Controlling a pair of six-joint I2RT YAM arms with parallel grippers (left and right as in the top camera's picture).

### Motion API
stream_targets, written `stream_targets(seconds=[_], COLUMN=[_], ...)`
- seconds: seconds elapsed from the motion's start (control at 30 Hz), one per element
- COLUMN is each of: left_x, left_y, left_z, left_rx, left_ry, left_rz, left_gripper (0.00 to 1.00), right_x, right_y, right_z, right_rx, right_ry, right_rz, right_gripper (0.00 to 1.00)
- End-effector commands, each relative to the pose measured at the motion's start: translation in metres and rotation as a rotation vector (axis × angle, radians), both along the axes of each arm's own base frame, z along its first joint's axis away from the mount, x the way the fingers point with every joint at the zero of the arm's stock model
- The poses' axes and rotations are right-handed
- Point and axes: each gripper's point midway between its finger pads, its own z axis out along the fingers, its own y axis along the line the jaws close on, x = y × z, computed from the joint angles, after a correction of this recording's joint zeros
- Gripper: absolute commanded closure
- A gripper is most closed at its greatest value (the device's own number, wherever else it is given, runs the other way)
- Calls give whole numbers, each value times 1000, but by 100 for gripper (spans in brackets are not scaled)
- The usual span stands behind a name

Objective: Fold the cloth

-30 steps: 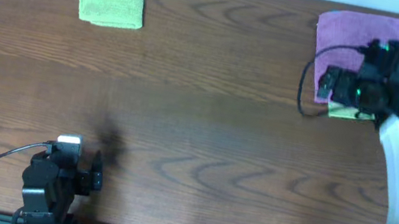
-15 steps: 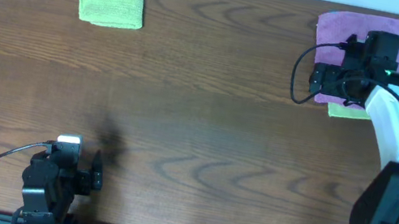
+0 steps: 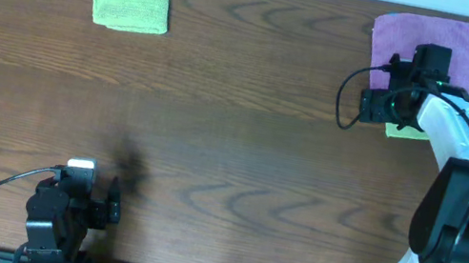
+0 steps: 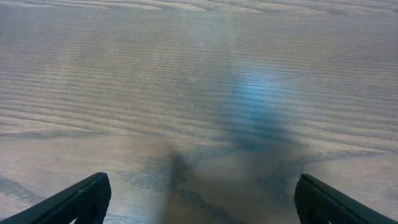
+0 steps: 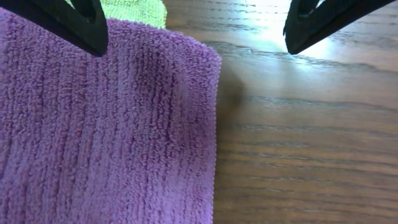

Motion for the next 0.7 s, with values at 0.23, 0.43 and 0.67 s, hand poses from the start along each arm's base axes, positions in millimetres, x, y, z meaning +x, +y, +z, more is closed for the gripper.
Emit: stream_targets(seconds=[0.23,0.43,0.67], left_x=[-2,-2,-2], left_y=[1,1,1], left_z=[-7,-7,-7], left_rx=[-2,-2,-2], left_ry=[18,18,18], left_rz=[14,14,14], left_gripper=[5,5,5], right_x=[6,9,10], right_y=[-4,-4,-2], right_z=[-15,-18,-17], right_rx=[-29,-30,-30], right_ry=[13,9,5], right_rz=[18,19,23], right_gripper=[17,39,73])
